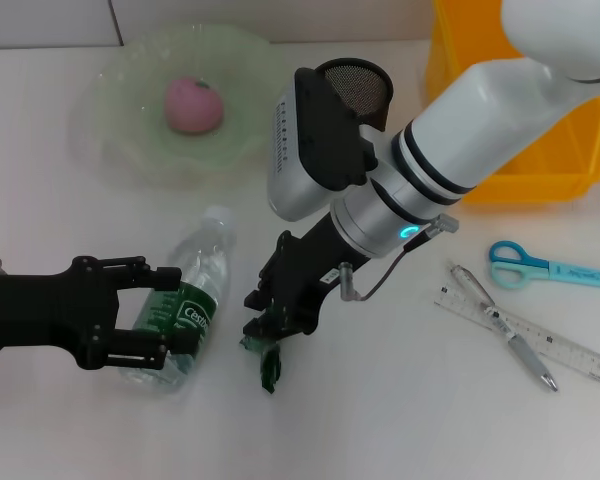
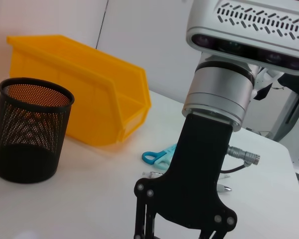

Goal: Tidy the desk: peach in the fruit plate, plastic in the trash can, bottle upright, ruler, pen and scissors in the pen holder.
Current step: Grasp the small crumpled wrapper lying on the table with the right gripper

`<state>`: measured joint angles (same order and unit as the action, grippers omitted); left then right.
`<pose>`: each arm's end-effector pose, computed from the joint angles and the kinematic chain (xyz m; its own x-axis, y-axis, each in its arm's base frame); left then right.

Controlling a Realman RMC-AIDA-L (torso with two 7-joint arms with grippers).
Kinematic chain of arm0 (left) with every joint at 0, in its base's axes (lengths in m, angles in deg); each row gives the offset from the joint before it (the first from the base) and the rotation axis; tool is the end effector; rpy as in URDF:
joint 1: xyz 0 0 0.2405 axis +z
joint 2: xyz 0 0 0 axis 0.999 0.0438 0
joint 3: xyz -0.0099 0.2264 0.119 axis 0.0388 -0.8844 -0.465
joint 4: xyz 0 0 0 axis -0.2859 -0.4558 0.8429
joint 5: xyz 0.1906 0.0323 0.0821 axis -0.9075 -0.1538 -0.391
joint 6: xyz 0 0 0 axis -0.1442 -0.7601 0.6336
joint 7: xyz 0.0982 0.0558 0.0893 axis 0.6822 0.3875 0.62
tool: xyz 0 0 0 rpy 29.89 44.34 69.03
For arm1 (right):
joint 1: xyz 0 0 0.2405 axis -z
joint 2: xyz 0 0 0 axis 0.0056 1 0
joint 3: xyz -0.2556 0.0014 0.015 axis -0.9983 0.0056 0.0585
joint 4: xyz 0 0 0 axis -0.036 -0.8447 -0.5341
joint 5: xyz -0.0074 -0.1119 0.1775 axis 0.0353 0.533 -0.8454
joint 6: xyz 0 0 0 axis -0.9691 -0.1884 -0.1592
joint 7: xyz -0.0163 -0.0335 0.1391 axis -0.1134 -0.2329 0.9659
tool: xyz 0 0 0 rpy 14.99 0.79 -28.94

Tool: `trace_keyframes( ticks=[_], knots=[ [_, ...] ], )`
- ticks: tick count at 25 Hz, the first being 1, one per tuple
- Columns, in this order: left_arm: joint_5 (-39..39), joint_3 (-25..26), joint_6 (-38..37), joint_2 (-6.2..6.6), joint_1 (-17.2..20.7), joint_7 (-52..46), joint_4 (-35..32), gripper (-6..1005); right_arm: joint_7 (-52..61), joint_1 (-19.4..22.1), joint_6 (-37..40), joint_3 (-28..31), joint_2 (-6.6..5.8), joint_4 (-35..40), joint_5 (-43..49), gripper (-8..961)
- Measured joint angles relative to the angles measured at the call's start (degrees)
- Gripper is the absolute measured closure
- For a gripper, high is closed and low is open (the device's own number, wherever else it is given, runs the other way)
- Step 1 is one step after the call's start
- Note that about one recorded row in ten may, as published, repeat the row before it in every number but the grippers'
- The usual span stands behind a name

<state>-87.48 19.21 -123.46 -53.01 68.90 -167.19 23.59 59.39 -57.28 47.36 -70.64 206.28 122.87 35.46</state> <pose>-0.2832 0.2715 0.0281 0.8307 0.4018 0.3854 0.4346 -0.9006 0.0024 0.1125 0.3509 -0.1347 0.9832 -0.0514 0.1749 -0.0661 -0.9946 0.0796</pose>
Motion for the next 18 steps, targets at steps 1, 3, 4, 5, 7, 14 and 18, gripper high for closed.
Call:
trace_keyframes(
  ticks=[1, 3, 4, 5, 7, 14, 18],
  knots=[
    [0.0, 0.0, 0.0, 0.00, 0.0, 0.0, 0.0, 206, 0.0, 0.0, 0.0, 0.0, 0.00, 0.0, 0.0, 673],
    [0.0, 0.0, 0.0, 0.00, 0.0, 0.0, 0.0, 207, 0.6, 0.0, 0.4, 0.1, -0.20, 0.1, 0.1, 672],
    [0.0, 0.0, 0.0, 0.00, 0.0, 0.0, 0.0, 207, 1.1, 0.0, 0.6, 0.1, -0.33, 0.4, 0.2, 672],
    [0.0, 0.0, 0.0, 0.01, -0.2, 0.0, 0.1, 208, 1.4, 0.0, 0.7, 0.2, -0.37, 0.6, 0.6, 671],
    [0.0, 0.0, 0.0, 0.07, -0.3, 0.0, 0.1, 209, 1.8, 0.0, 0.7, 0.2, -0.36, 0.8, 1.2, 671],
    [0.0, 0.0, 0.0, 0.13, -0.3, 0.0, 0.1, 212, 5.3, 1.1, 0.7, 0.2, -0.17, 3.4, 6.1, 632],
    [0.0, 0.0, 0.0, 0.00, -0.3, 0.0, 0.2, 214, 5.4, 1.6, 0.9, 0.2, -0.15, 3.9, 6.1, 609]
  ],
)
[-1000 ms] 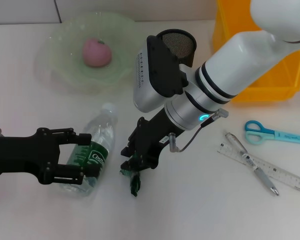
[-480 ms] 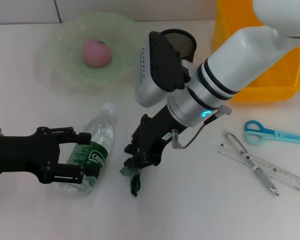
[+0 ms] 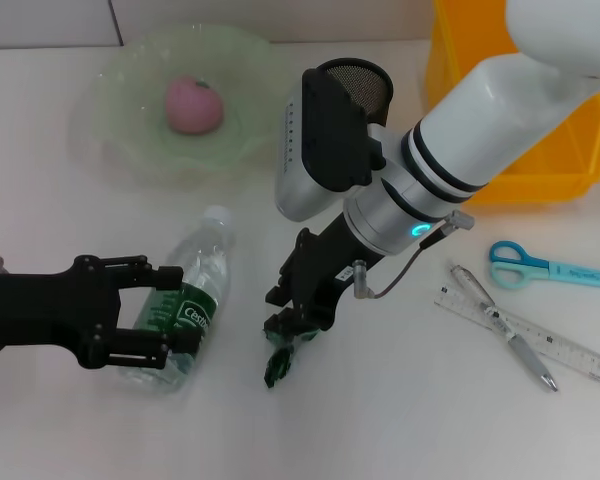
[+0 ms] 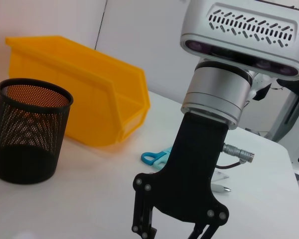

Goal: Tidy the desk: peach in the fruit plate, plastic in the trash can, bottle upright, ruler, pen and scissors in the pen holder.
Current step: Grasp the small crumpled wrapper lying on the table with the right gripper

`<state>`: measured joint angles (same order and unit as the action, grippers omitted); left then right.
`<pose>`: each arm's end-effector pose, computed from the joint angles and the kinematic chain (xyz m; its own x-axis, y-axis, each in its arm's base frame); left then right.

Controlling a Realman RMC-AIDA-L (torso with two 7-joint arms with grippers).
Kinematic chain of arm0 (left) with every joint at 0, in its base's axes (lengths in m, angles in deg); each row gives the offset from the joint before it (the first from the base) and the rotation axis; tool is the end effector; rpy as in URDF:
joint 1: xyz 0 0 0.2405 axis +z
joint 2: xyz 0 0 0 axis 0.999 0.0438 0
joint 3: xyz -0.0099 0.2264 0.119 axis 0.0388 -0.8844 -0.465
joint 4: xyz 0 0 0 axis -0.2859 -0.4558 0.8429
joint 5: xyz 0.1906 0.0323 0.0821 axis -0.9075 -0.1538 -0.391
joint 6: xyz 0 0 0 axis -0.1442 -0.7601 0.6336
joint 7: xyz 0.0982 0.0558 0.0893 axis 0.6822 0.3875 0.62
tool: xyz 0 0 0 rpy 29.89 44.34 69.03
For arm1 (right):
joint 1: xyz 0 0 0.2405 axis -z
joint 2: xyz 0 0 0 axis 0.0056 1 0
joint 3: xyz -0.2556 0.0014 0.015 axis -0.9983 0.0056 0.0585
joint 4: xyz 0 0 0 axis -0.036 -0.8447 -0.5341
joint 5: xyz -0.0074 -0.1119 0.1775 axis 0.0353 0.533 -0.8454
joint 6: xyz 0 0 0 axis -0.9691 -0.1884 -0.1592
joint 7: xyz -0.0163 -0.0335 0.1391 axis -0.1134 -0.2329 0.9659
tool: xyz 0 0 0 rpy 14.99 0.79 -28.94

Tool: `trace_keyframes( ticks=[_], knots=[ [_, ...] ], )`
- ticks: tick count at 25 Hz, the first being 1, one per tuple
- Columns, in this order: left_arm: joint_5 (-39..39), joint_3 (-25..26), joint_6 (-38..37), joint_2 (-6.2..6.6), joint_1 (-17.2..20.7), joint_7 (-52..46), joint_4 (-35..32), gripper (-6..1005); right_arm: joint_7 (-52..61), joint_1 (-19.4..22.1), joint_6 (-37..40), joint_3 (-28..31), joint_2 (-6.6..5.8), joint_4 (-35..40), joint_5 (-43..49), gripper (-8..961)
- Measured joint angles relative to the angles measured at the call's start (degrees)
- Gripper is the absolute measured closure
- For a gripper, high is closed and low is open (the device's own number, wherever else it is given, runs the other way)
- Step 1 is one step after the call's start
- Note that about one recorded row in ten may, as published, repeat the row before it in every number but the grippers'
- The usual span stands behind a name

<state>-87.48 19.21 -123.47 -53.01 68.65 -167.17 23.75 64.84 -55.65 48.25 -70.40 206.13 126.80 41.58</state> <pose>-0.2822 0.2725 0.0277 0.8313 0.4001 0.3859 0.4321 -0.9018 0.0043 0.1180 0.3520 -0.1295 0.9691 -0.0721 0.2359 -0.0841 -0.9956 0.0412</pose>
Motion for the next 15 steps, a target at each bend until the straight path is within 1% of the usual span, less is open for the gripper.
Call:
trace_keyframes(
  ticks=[3, 6, 7, 8, 10, 12, 13, 15],
  knots=[
    [0.0, 0.0, 0.0, -0.01, 0.1, 0.0, 0.1, 215, 0.0, 0.4, 0.8, 0.2, 0.01, 1.0, 0.0, 593],
    [0.0, 0.0, 0.0, -0.01, 0.5, 0.0, 0.2, 216, 0.0, 1.6, 2.5, 1.4, -0.14, 3.5, 0.3, 576],
    [0.0, 0.0, 0.0, -0.01, 0.5, 0.0, 0.2, 217, 0.0, 2.6, 4.4, 3.5, -0.25, 5.8, 1.8, 570],
    [0.0, 0.0, 0.0, 0.00, 0.5, 0.0, 0.4, 217, 0.0, 2.6, 4.4, 3.5, -0.25, 5.8, 1.8, 565],
    [0.0, 0.0, 0.0, 0.00, 0.5, 0.0, 0.4, 218, 0.1, 3.5, 7.0, 6.6, -0.30, 8.4, 4.0, 553],
    [0.0, 0.0, -0.4, 0.14, 0.2, -0.2, 0.6, 219, 0.6, 3.8, 11.4, 9.4, -0.31, 11.2, 6.3, 542],
    [0.0, 0.0, -0.4, 0.14, 0.2, -0.2, 0.6, 220, 0.6, 3.8, 11.4, 9.4, -0.31, 11.2, 6.3, 537],
    [0.0, 0.0, -0.5, 0.17, 0.1, -0.3, 0.6, 220, 0.9, 3.7, 14.2, 10.0, -0.31, 13.1, 8.3, 525]
  ],
)
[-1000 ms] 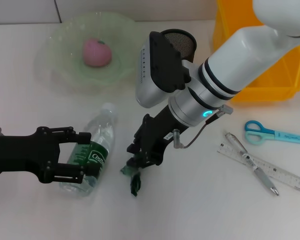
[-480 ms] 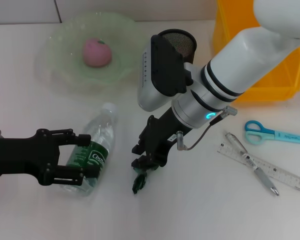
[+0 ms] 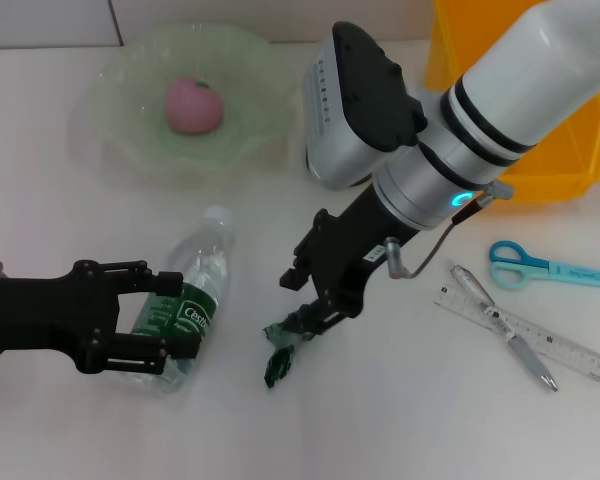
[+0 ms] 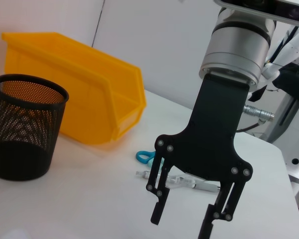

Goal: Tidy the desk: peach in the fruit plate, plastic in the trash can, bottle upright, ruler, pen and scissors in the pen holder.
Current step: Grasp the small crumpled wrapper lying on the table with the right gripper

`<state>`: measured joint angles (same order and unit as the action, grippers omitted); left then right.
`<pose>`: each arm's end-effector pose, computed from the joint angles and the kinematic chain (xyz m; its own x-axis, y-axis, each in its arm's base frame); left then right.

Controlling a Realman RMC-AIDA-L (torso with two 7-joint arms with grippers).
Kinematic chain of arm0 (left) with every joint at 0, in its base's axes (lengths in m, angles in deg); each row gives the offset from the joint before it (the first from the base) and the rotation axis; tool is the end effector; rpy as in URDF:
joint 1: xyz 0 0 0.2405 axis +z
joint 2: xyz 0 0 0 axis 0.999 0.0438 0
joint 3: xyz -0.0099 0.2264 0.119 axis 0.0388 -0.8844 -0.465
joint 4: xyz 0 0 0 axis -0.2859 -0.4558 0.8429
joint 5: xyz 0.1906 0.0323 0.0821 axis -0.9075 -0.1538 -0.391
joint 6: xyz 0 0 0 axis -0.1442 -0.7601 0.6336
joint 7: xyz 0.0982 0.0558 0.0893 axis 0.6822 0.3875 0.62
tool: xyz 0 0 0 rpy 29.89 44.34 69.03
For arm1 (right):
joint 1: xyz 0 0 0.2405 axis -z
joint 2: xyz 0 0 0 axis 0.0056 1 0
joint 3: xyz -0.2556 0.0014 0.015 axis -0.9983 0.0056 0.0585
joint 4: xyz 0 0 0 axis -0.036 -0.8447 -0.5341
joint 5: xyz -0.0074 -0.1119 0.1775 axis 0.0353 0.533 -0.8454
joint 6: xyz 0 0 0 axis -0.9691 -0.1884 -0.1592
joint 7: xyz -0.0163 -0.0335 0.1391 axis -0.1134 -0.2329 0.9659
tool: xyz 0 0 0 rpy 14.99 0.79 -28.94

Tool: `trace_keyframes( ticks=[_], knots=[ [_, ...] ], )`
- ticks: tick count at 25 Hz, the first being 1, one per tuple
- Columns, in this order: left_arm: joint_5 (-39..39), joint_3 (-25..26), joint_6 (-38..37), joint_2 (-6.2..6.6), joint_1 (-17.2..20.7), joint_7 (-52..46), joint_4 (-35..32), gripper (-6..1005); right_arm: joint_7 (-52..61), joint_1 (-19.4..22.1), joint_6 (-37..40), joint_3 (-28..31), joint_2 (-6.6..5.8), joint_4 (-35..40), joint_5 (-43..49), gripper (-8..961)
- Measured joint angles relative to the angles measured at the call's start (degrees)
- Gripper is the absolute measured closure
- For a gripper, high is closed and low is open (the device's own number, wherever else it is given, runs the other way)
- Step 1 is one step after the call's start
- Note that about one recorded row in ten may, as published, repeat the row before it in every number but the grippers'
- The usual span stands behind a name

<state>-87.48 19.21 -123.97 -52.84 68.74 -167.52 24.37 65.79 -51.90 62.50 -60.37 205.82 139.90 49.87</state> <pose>-0.2837 0.2701 0.0274 0.8237 0.4151 0.3863 0.4425 -0.8966 0.0198 0.1016 0.3478 -0.0902 0.9728 -0.0178 0.2311 -0.0392 -0.9953 0.0886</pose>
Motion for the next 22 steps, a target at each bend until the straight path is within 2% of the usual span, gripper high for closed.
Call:
trace_keyframes(
  ticks=[4, 9, 14, 17, 22],
  knots=[
    [0.0, -0.2, -0.6, 0.08, -0.1, -0.3, -0.2, 222, -0.4, -0.4, 3.1, -0.7, 0.13, 2.0, 4.3, 503],
    [0.0, -0.2, -0.7, 0.08, -0.2, -0.3, -0.1, 225, -1.4, -1.0, 3.2, -3.4, 0.31, 2.4, 5.8, 271],
    [0.0, -0.2, -0.8, 0.08, -0.2, -0.3, 0.0, 227, -5.5, -1.3, 2.1, -6.9, 0.58, 2.3, 5.5, 179],
    [0.0, -0.2, -0.8, 0.08, -0.2, -0.3, 0.0, 228, -9.9, -1.2, 0.4, -10.1, 0.62, 2.9, 5.4, 180],
    [0.0, -0.2, -0.9, 0.09, -0.2, -0.4, 0.0, 230, -14.0, -1.2, -2.8, -10.6, 0.62, 3.2, 4.8, 181]
  ],
)
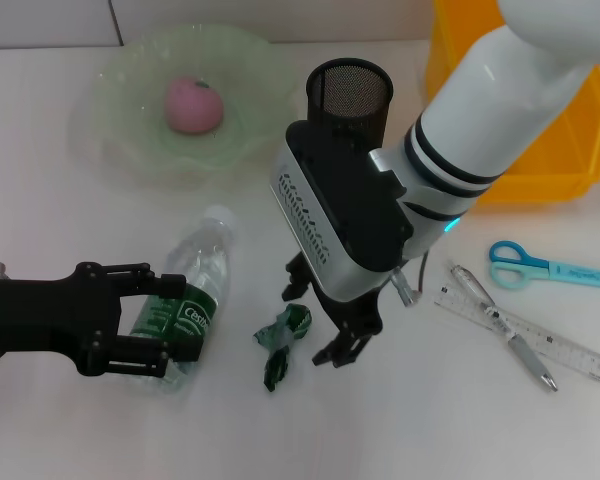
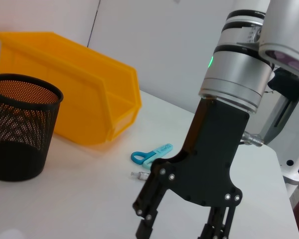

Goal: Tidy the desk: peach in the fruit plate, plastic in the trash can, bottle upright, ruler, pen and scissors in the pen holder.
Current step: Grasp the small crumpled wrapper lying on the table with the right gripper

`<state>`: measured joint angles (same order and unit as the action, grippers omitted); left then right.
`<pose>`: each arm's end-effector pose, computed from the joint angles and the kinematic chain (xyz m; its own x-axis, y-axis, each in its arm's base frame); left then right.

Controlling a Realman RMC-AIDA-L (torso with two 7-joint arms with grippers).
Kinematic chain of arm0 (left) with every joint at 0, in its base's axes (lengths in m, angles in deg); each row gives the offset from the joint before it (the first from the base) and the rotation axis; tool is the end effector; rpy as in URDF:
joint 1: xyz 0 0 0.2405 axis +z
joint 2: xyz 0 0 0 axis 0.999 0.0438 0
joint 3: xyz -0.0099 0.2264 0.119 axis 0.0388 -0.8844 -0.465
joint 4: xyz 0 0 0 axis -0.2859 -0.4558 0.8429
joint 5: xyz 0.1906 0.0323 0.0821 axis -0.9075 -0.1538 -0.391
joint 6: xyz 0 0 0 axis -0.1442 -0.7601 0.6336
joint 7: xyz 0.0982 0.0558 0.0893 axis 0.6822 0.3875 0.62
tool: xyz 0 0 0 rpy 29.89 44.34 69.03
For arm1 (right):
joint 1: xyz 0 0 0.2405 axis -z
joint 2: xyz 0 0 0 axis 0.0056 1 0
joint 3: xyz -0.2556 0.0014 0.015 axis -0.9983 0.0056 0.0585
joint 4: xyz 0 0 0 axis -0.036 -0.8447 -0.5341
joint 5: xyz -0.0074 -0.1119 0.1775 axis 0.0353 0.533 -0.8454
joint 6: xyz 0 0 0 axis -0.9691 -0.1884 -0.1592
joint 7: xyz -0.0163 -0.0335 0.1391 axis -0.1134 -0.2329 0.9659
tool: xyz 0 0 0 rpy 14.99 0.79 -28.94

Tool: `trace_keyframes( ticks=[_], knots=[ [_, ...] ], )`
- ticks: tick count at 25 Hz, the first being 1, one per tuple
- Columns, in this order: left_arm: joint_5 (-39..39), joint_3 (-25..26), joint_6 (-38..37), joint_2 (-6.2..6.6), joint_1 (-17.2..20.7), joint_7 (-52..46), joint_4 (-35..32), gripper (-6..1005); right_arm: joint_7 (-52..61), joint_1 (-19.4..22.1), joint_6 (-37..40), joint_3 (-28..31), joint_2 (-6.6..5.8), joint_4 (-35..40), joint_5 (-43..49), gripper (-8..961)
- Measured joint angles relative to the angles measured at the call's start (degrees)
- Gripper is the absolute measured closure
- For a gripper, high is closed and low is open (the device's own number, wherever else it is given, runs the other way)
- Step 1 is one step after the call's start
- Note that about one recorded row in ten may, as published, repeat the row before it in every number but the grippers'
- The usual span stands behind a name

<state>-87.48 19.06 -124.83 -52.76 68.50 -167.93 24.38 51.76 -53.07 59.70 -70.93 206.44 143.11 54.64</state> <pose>-0.2816 0.2693 0.0276 0.8232 0.4178 0.3844 0.4384 -0.8980 0.0372 0.0977 0.3347 -0.1109 0.8517 0.4131 0.3223 0.3641 -0.9090 0.2029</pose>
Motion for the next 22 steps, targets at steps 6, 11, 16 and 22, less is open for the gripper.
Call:
trace_keyframes(
  ticks=[6, 11, 16, 22],
  knots=[
    [0.0, 0.2, -0.1, -0.09, 0.0, -1.1, 0.0, 233, -3.4, -0.3, -1.9, -0.3, 0.00, 0.0, -2.0, 182],
    [0.0, 0.2, 0.0, -0.07, 0.1, -1.5, 0.0, 236, -3.6, -2.1, -1.7, -2.2, 0.00, -1.7, -1.9, 183],
    [0.0, 0.1, 0.0, 0.08, 0.0, -2.8, 0.0, 238, -4.2, -3.6, -1.8, -3.3, 0.00, -3.7, -1.9, 184],
    [0.0, -0.1, 0.0, 0.17, -0.2, -3.3, -0.1, 241, -5.9, -5.5, -2.2, -4.1, 0.06, -5.9, -3.1, 185]
  ],
)
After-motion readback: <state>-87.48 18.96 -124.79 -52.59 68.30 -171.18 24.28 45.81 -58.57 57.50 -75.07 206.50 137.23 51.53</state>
